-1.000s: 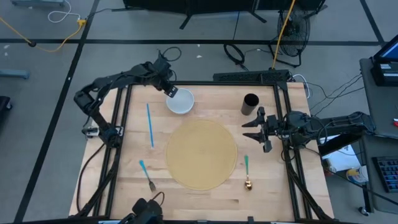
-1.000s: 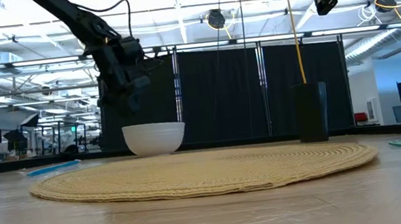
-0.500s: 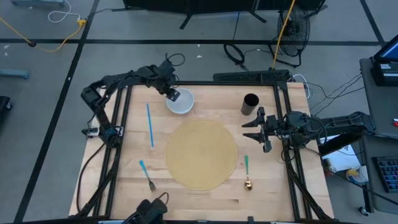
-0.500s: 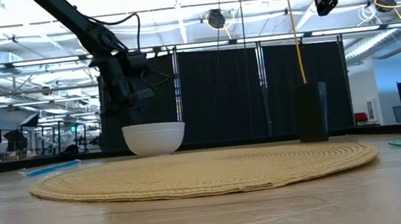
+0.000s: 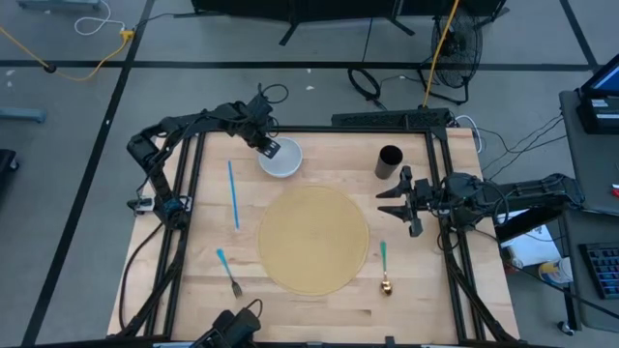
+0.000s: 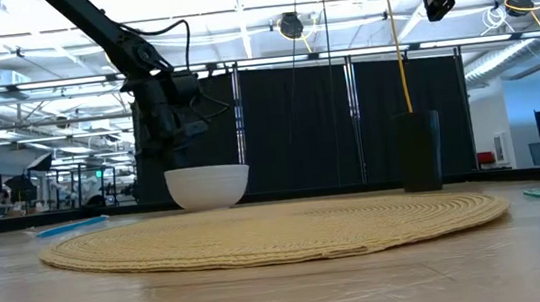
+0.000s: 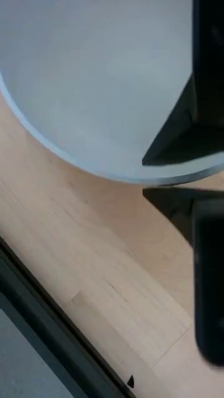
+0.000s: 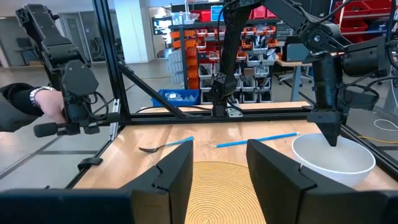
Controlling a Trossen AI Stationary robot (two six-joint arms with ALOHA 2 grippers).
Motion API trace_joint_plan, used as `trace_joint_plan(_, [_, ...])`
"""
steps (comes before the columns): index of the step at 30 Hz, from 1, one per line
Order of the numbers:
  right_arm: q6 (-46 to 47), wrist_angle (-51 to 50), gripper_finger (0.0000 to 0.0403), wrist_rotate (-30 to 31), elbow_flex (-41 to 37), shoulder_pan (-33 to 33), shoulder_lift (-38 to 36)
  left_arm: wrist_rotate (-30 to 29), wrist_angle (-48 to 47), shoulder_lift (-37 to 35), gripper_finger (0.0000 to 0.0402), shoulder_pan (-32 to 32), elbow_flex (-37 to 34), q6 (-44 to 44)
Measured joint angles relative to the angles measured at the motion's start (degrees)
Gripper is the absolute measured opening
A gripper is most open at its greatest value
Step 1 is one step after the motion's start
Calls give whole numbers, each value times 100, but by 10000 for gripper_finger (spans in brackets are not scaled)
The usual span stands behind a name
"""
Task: Pick & Place Utensil
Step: Put the white bowl on the brown mat
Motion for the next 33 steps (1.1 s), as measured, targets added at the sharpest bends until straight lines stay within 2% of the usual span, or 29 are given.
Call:
trace_joint_plan(3, [2, 0, 139, 0, 0, 0, 0, 3, 5, -1, 11, 0, 0, -41])
trace_joint_plan(22, [19, 0, 130, 0, 2, 0, -2, 66, 50, -42, 8, -5, -2, -41])
trace_joint_plan(27, [6, 5, 130, 0, 2, 0, -1, 128, -47, -394, 7, -11, -2, 7])
trace_joint_plan(33, [2, 82, 130, 2, 2, 0, -2, 144, -197, -1164, 6, -42, -2, -31])
